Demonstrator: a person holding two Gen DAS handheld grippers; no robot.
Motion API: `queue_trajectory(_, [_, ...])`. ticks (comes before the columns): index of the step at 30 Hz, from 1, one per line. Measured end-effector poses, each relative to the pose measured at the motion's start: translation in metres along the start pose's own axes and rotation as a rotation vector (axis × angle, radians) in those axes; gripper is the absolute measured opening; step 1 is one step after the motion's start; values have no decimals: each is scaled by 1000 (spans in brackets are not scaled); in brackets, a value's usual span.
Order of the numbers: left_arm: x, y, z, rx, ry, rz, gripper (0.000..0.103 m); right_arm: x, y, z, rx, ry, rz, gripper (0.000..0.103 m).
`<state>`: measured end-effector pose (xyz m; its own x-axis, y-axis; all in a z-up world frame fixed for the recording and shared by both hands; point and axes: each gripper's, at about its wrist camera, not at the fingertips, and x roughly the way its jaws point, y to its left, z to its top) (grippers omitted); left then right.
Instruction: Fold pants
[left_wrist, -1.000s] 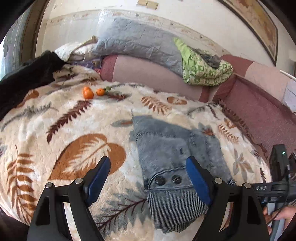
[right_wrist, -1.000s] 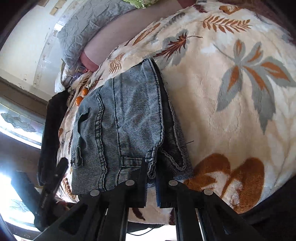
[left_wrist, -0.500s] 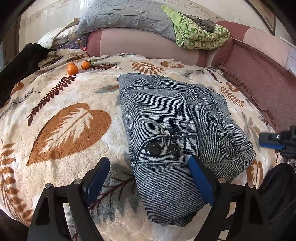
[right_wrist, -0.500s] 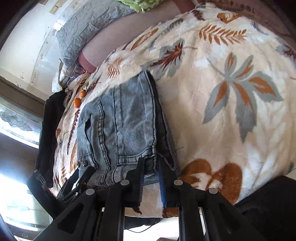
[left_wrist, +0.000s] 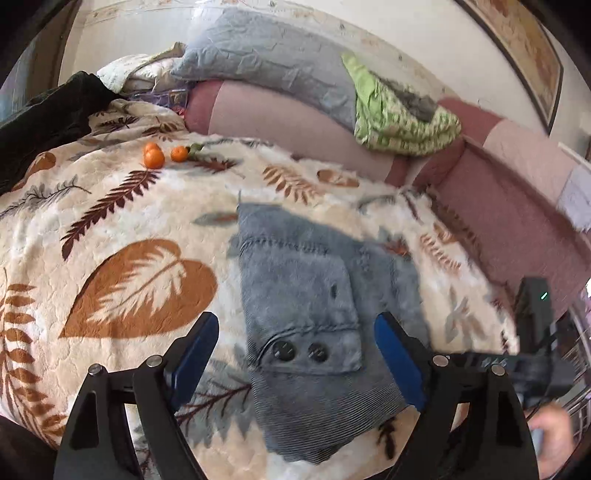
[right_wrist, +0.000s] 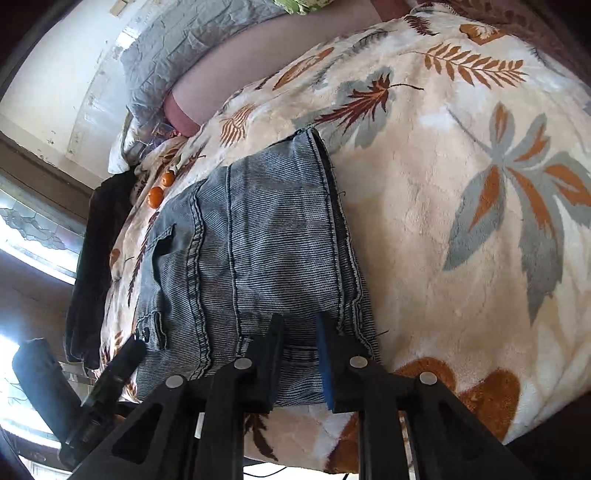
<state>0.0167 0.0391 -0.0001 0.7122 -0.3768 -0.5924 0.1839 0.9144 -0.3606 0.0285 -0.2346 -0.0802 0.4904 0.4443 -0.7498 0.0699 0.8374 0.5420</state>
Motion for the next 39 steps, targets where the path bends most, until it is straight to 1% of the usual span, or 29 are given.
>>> queue_trajectory(1, [2, -4, 4, 1, 1, -23, 87, 0, 1, 0, -6, 3, -4, 20])
queue_trajectory(2, [11, -9, 3, 15, 32, -27, 87, 1, 2, 1, -9, 9, -8, 20])
queue_trajectory(4, [48, -12, -14, 30, 178, 11, 86, 1, 2, 4, -6, 27, -7, 20])
queue_trajectory(6, [60, -24, -32, 184, 160, 144, 86, 0, 2, 13, 13, 71, 17, 20])
queue_trajectory(7, [59, -29, -35, 223, 150, 158, 87, -3, 3, 18, 30, 85, 19, 20])
queue_trajectory(8, [58, -29, -34, 217, 151, 155, 87, -9, 7, 25, 37, 78, 5, 23])
queue_trajectory(10, [60, -24, -32, 195, 160, 145, 87, -23, 22, 44, -5, 19, -17, 25])
queue_trajectory(12, [61, -26, -33, 213, 157, 157, 88, -28, 42, 67, -49, 0, 37, 26])
queue_trajectory(13, [61, -28, -34, 226, 154, 165, 88, -25, 53, 78, -71, 8, 68, 34])
queue_trajectory(14, [60, -28, -36, 233, 150, 171, 88, -19, 64, 88, -97, 13, 93, 47])
queue_trajectory(15, [60, -28, -37, 237, 148, 174, 88, -10, 73, 97, -122, 18, 102, 54])
queue_trajectory(16, [59, -28, -37, 242, 145, 174, 88, 1, 79, 104, -146, 33, 98, 65])
queue_trajectory(17, [59, -28, -37, 241, 143, 169, 88, 16, 81, 108, -166, 54, 71, 66])
queue_trajectory(18, [56, -26, -36, 234, 137, 158, 88, 34, 76, 109, -180, 87, -8, 66])
queue_trajectory(19, [51, -24, -34, 219, 127, 135, 87, 54, 64, 105, -183, 132, -130, 66])
queue_trajectory(20, [42, -20, -31, 186, 110, 101, 87, 72, 48, 99, -179, 173, -157, 63])
queue_trajectory(21, [31, -14, -26, 135, 77, 64, 87, 72, 40, 94, -200, 128, -121, 63])
queue_trajectory(22, [16, -5, -21, 76, 12, 36, 87, 66, 39, 91, -213, 110, -107, 62])
queue_trajectory(23, [3, 4, -16, 27, -50, 36, 87, 61, 42, 89, -219, 101, -121, 60])
queue_trajectory(24, [-3, 13, -11, -18, -83, 59, 87, 59, 45, 87, -228, 106, -140, 60])
queue_trajectory(25, [-2, 24, -6, -67, -77, 85, 87, 60, 49, 86, -250, 113, -159, 60])
queue_trajectory(26, [6, 35, -4, -116, -34, 85, 87, 62, 50, 86, -262, 121, -170, 60])
queue_trajectory(28, [37, 53, -11, -175, 145, 83, 87, 61, 51, 91, -234, 149, -179, 61])
queue_trajectory(29, [45, 58, -16, -196, 172, 76, 87, 59, 55, 96, -221, 166, -197, 61])
queue_trajectory(30, [41, 58, -18, -194, 148, 73, 87, 57, 60, 99, -217, 171, -218, 61])
queue_trajectory(31, [40, 54, -16, -175, 155, 79, 87, 49, 71, 102, -234, 158, -222, 61])
queue_trajectory(34, [43, 54, -16, -174, 158, 70, 87, 30, 120, 112, -359, 99, -212, 62])
queue_trajectory(37, [46, 51, -14, -173, 161, 69, 87, 41, 183, 122, -499, 105, -210, 78])
queue_trajectory(39, [45, 52, -14, -170, 158, 70, 87, 65, 219, 127, -600, 141, -243, 81])
